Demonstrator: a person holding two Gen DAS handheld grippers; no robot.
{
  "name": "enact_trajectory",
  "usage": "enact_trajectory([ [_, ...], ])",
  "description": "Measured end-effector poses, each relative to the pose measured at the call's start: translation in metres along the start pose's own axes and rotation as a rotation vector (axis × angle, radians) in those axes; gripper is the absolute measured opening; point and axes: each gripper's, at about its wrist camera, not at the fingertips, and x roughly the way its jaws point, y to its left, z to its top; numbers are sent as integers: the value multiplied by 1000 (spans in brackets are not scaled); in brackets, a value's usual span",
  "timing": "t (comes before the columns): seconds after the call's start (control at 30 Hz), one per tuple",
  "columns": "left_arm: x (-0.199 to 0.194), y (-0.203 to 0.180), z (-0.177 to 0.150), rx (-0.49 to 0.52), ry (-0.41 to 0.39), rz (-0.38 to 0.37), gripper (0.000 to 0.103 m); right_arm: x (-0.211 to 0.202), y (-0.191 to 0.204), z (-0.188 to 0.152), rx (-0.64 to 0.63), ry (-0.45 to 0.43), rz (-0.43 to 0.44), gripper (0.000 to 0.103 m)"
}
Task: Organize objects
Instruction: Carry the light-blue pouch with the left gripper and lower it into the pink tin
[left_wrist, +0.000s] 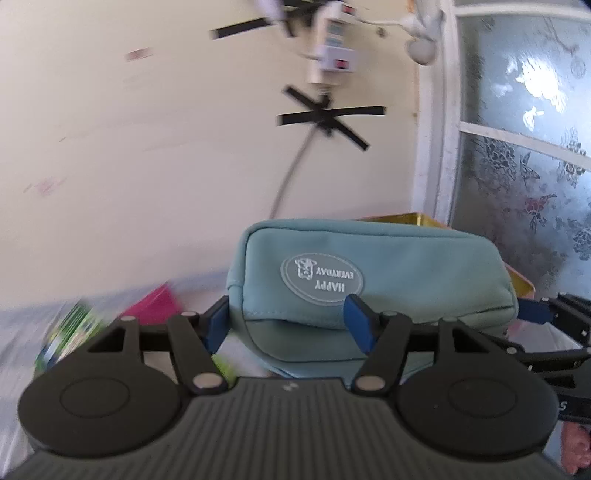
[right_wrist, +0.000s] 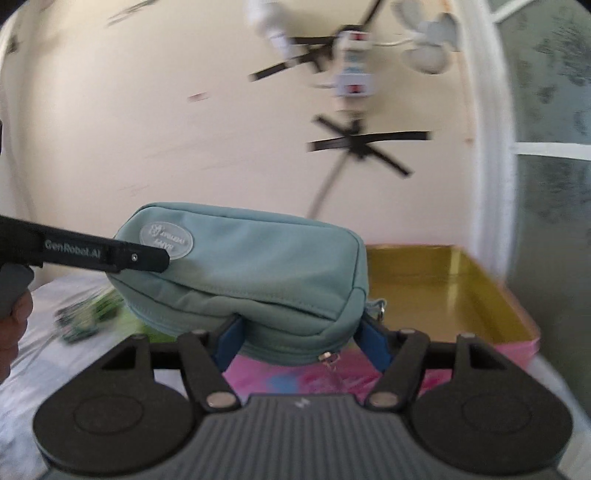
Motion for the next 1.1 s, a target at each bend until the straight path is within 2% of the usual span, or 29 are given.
enact_trajectory([
  [0.2,57,-50,28,69,14,34,67,46,-55,12,91,58,-59,66],
  [0.47,98,-65,34,103,40,120,69,91,-79,7,127,86,-72,67],
  [0.57,102,-66,29,120,46,172,71,95,-78,7,131,66,-80,72],
  [0.73,92,-74,33,201,42,215,74,89,-75,5,112,6,-96,80],
  [0.77,88,-75,35,211,40,209,75,87,-76,4,118,-2,-96,80],
  [0.83,79,-73,42,221,37,184,84,85,-79,4,137,-12,-93,80],
  [0.97,62,-76,43,250,16,176,85,80,-82,6,153,-30,-99,80],
  [1.1,50,-74,45,219,16,164,85,72,-80,9,169,-47,-101,80],
])
